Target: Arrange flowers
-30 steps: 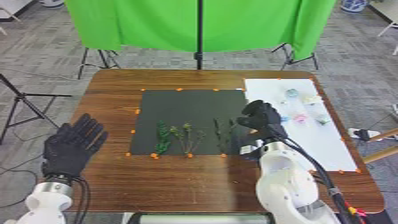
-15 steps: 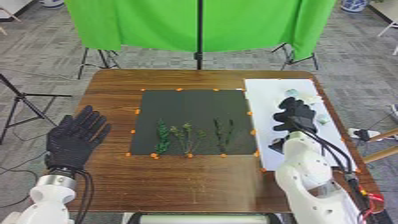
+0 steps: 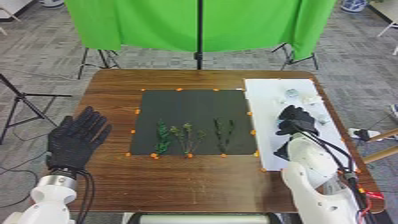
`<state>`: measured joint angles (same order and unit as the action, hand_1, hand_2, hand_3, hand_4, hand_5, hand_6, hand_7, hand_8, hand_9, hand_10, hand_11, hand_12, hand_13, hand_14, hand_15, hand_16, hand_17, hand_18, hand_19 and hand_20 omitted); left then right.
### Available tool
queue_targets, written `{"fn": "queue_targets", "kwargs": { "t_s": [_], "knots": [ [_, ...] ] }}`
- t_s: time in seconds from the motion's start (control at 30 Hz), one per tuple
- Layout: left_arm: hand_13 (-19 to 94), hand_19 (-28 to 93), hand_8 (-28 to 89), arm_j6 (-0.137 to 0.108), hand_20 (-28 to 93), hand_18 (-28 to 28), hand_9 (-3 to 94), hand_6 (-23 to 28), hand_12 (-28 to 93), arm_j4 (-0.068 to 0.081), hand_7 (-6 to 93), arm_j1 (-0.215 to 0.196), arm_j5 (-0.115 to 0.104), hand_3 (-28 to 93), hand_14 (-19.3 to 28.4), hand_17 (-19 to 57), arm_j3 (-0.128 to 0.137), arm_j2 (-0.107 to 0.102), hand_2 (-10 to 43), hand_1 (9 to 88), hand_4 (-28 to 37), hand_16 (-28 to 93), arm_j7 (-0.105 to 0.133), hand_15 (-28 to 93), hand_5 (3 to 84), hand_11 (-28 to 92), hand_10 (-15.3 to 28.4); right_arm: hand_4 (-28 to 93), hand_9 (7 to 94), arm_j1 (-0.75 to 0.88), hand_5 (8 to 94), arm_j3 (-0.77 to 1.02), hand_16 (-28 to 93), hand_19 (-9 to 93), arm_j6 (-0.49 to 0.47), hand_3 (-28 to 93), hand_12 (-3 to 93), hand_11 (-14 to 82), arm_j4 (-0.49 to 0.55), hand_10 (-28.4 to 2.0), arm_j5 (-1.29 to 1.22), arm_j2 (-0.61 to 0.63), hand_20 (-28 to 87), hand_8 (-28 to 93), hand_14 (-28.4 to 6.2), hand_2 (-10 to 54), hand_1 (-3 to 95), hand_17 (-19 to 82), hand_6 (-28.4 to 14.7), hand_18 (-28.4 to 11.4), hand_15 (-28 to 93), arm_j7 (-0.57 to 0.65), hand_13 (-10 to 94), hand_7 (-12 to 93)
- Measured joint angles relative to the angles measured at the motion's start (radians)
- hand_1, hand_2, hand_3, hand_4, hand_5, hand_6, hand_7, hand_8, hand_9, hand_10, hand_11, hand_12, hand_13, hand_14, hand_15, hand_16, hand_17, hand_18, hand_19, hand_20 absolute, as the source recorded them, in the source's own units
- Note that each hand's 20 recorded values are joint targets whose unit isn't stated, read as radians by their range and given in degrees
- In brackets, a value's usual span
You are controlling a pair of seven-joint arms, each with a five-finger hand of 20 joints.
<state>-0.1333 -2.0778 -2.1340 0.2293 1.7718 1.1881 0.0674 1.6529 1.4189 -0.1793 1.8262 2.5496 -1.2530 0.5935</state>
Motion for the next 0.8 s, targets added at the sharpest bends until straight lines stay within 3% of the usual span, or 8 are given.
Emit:
{"fn": "queue_targets", "kwargs": {
  "t_s": [0.03,0.13,0.23,0.57,0.8],
  "knots": [
    [30,42,-10,-0.001,18,16.7,41.8,8.9,13,0.000,18.6,0.000,0.000,78,16.6,-6.1,0.000,0.000,16.3,29.2,-28.3,-7,0.000,49,49.8,27,15.9,-28,72.5,0.001,68.3,-0.002,44,86,0.014,69,37.6,13.8,-0.005,-12.4,-0.001,0.000,47,-3,-11.4,-9.5,65.7,32,-0.8,-22.9,59,0.002,55,27],
    [30,42,-10,-0.002,18,16.7,42.0,8.9,13,0.000,18.6,-0.001,-0.003,78,16.7,-6.0,0.000,0.001,16.2,29.2,-28.3,-7,0.000,49,49.8,27,15.9,-28,79.5,0.002,73.7,-0.013,49,87,0.102,68,46.2,17.2,-0.025,-11.2,-0.001,0.000,48,2,-11.4,-9.5,66.0,33,-0.3,-22.7,62,0.005,59,32],
    [30,42,-10,-0.003,18,16.7,42.0,8.9,13,-0.001,18.6,-0.002,-0.006,77,16.7,-6.0,0.000,0.002,16.2,29.0,-28.3,-7,0.000,49,49.8,27,15.9,-28,80.6,0.003,74.8,-0.028,49,87,0.189,68,47.1,17.7,-0.048,-11.1,0.006,0.000,48,2,-11.5,-9.5,65.9,34,-0.4,-22.8,62,0.005,60,33],
    [30,42,-10,-0.006,18,16.7,42.1,8.9,13,-0.001,18.5,-0.004,-0.010,77,16.7,-6.0,0.000,0.002,16.0,28.9,-28.3,-7,0.007,49,49.8,27,16.0,-28,81.4,0.004,75.3,-0.088,49,87,0.293,71,47.4,17.3,-0.025,-11.3,0.020,0.023,47,3,-11.3,-9.5,64.6,34,-0.7,-22.9,62,-0.021,61,35],
    [30,42,-10,-0.019,18,16.7,42.0,9.0,13,-0.004,18.5,-0.017,-0.012,77,16.7,-6.0,0.012,0.000,15.9,29.0,-28.3,-7,0.015,49,49.8,27,16.0,-28,80.6,-0.077,74.1,-0.214,50,86,0.377,71,48.7,17.6,-0.002,-11.1,-0.007,0.019,47,3,-10.8,-9.5,63.8,33,-0.3,-21.6,62,-0.193,59,36]
  ]
}}
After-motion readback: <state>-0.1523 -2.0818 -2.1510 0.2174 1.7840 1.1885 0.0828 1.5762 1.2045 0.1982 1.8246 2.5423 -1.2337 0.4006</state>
